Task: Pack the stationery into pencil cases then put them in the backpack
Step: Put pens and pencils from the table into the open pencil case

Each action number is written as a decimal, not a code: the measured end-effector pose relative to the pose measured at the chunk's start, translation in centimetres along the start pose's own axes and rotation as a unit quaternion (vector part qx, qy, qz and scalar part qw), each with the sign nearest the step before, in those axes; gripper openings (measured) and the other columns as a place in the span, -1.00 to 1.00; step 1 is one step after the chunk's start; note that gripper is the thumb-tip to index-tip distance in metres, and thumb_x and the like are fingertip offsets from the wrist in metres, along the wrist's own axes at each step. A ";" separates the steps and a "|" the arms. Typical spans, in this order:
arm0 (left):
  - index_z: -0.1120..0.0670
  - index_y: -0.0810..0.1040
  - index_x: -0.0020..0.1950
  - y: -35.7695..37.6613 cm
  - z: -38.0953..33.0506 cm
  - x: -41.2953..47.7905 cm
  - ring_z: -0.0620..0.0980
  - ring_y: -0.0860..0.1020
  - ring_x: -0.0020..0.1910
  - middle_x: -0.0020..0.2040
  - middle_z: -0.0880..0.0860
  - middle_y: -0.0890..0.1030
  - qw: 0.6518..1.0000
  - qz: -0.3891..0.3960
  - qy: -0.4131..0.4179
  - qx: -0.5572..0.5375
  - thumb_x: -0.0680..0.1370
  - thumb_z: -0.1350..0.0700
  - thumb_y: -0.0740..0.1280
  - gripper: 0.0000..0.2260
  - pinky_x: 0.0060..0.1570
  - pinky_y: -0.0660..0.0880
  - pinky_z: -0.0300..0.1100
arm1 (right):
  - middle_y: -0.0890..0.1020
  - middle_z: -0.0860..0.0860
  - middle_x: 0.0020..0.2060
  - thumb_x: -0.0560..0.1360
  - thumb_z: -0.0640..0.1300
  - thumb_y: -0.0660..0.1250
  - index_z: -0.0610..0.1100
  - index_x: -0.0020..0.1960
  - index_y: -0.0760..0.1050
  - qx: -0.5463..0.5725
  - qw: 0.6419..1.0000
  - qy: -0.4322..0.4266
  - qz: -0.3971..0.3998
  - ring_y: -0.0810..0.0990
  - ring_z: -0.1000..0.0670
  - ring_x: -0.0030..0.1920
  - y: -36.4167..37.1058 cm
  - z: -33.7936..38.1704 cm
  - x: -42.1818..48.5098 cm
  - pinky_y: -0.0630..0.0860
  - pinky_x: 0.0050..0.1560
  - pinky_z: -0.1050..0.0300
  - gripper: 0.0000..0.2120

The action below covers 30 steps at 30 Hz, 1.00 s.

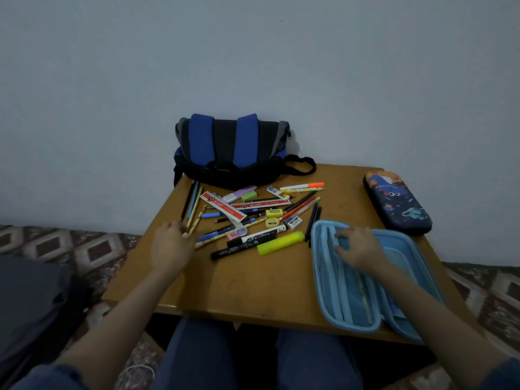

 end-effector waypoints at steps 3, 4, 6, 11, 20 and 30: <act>0.22 0.47 0.11 -0.1 2.5 -0.1 0.20 0.44 0.14 0.12 0.23 0.51 0.995 0.062 -0.048 0.069 0.52 0.09 0.28 -0.75 0.05 0.40 -0.03 | 0.50 -0.06 0.25 0.53 -0.01 0.26 -0.07 0.28 0.48 -0.004 1.000 -0.010 -0.004 0.36 -0.10 0.29 0.1 -0.3 0.0 0.35 0.26 0.05 -0.66; 0.21 0.44 0.11 0.0 2.8 -0.4 0.20 0.45 0.14 0.12 0.23 0.51 0.992 0.083 -0.048 0.085 0.51 0.09 0.29 -0.75 0.04 0.41 -0.03 | 0.51 -0.05 0.24 0.53 -0.01 0.27 -0.08 0.27 0.49 -0.003 1.000 -0.014 -0.004 0.37 -0.09 0.28 0.1 -0.3 0.0 0.34 0.25 0.06 -0.66; 0.17 0.43 0.11 0.3 3.2 -1.0 0.17 0.47 0.11 0.10 0.19 0.53 0.988 0.110 -0.041 0.103 0.50 0.07 0.30 -0.74 -0.02 0.45 -0.04 | 0.52 -0.05 0.23 0.52 -0.01 0.28 -0.09 0.26 0.50 -0.003 1.000 -0.018 -0.008 0.38 -0.09 0.27 0.2 -0.4 0.0 0.34 0.24 0.07 -0.66; 0.09 0.55 0.08 0.0 2.8 -1.5 0.04 0.54 -0.15 -0.12 0.07 0.59 0.987 0.083 -0.009 0.134 0.54 0.05 0.26 -0.81 -0.34 0.44 -0.18 | 0.51 -0.06 0.24 0.51 -0.02 0.29 -0.10 0.26 0.49 0.000 1.000 -0.017 -0.002 0.39 -0.09 0.27 0.0 -0.2 -0.3 0.35 0.24 0.06 -0.65; 0.26 0.57 0.00 -3.0 2.1 -0.1 0.07 0.50 -0.17 -0.08 0.21 0.58 0.987 -0.130 0.022 -0.094 0.52 0.21 0.29 -0.85 -0.22 0.38 -0.14 | 0.49 -0.04 0.25 0.51 -0.02 0.28 -0.10 0.26 0.49 -0.008 1.000 -0.013 0.000 0.38 -0.08 0.28 0.0 0.0 -0.4 0.34 0.24 0.07 -0.66; 0.23 0.51 0.15 -7.2 -5.6 -0.2 -0.05 0.53 -0.15 -0.13 0.13 0.58 0.912 -0.239 0.131 -0.306 0.53 0.22 0.31 -0.79 -0.11 0.52 -0.24 | 0.48 -0.07 0.28 0.52 -0.04 0.28 -0.13 0.29 0.46 0.016 1.000 0.011 0.007 0.37 -0.10 0.30 -0.6 0.6 -1.0 0.33 0.26 0.06 -0.63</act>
Point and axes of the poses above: each hand's wrist, its own x-axis towards the middle knuckle, its own y-axis out of the palm, z = x × y, the point moved 2 cm from there along x, towards the middle knuckle
